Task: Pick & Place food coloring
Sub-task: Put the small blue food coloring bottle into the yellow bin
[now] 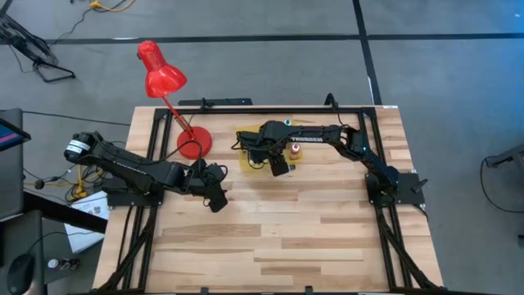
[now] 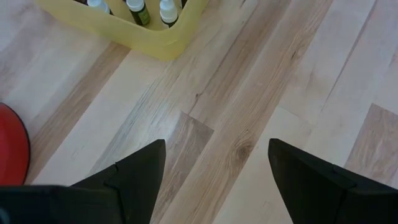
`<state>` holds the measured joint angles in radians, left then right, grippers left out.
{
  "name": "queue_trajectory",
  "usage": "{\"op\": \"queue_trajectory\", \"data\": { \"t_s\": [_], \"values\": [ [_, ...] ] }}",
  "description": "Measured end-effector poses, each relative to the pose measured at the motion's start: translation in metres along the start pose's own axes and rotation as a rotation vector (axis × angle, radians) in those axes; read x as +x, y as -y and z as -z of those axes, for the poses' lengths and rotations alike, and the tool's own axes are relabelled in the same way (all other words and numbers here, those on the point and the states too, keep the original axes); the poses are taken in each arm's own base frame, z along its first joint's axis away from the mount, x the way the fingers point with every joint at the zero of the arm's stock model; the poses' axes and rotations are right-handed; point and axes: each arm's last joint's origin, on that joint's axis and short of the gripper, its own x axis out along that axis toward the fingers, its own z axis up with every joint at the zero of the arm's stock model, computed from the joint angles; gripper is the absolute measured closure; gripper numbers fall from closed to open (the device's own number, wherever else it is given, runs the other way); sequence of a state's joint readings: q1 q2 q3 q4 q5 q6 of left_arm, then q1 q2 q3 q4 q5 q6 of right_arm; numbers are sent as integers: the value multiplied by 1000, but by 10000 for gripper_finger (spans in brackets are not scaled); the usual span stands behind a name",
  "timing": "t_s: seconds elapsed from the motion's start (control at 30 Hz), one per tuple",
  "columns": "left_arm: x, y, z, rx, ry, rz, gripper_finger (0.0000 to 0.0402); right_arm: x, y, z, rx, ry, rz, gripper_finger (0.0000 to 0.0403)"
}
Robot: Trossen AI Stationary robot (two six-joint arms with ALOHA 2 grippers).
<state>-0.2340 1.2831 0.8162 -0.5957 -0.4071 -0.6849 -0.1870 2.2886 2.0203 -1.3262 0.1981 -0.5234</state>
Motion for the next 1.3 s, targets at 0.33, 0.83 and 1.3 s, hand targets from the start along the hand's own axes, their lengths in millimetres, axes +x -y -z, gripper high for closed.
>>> {"op": "queue_trajectory", "data": {
  "t_s": [0.33, 0.83, 1.3],
  "values": [
    [0, 0, 0, 11, 0, 0, 125, -70, -6, 45, 137, -14, -107, 281],
    [0, 0, -1, 11, 13, -14, 125, -60, -56, 87, 9, 389, -577, 285],
    [3, -7, -6, -50, 42, -56, 125, 28, -79, 110, 171, 423, -136, 285]
  ]
}}
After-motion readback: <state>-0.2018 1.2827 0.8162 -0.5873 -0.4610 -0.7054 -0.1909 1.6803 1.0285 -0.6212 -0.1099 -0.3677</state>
